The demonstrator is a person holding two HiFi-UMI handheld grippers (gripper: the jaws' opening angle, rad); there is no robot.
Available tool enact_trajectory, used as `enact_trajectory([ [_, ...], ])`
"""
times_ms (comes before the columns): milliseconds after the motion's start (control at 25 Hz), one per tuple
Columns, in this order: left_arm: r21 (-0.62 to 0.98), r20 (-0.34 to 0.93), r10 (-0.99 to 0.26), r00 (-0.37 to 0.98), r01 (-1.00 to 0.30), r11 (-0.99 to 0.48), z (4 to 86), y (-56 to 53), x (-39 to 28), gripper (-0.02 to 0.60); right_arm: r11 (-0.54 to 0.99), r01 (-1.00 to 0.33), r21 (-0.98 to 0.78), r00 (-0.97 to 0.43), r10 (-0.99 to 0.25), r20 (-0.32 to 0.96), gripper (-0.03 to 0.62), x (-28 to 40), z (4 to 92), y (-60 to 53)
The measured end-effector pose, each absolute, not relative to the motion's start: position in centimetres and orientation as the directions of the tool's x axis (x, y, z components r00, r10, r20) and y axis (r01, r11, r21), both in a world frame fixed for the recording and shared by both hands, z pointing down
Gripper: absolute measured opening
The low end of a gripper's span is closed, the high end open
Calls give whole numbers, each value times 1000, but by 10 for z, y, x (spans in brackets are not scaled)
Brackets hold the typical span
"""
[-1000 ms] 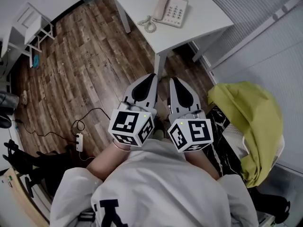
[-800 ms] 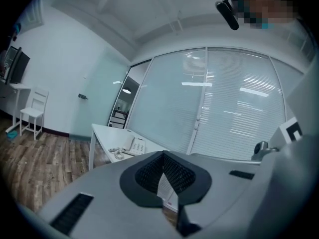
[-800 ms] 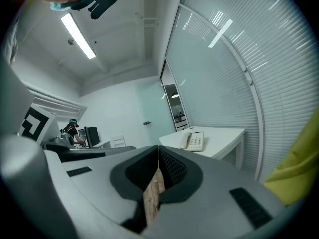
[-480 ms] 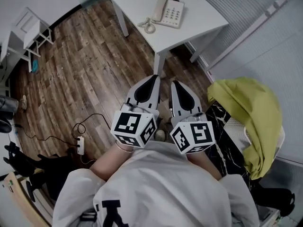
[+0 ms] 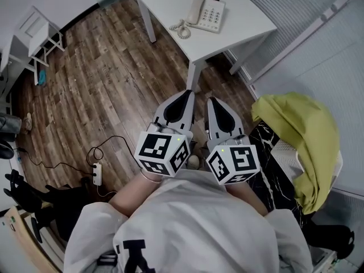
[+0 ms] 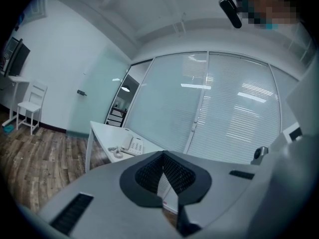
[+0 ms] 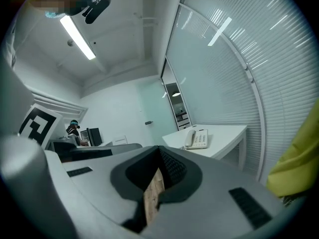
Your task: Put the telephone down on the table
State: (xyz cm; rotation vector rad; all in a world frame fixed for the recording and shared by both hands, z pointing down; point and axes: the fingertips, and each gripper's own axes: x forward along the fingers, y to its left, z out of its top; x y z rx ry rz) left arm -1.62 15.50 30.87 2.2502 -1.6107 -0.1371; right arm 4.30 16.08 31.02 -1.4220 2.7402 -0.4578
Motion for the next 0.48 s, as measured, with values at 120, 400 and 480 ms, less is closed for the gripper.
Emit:
enact_trajectory([
  [120,348,130,-927,352,-892,-290,308,155,-14,5,535,-802,-265,-577,-808,115,25,44,310,160],
  [400,348,130,-925,356,-890,-294,308,156,-12,5,536,-803,-260,-576,-810,109,25,45,308,161],
  [480,351,130,-925,357,-889,-294,307,156,-12,5,538,-802,-260,-579,-808,111,25,44,308,162],
])
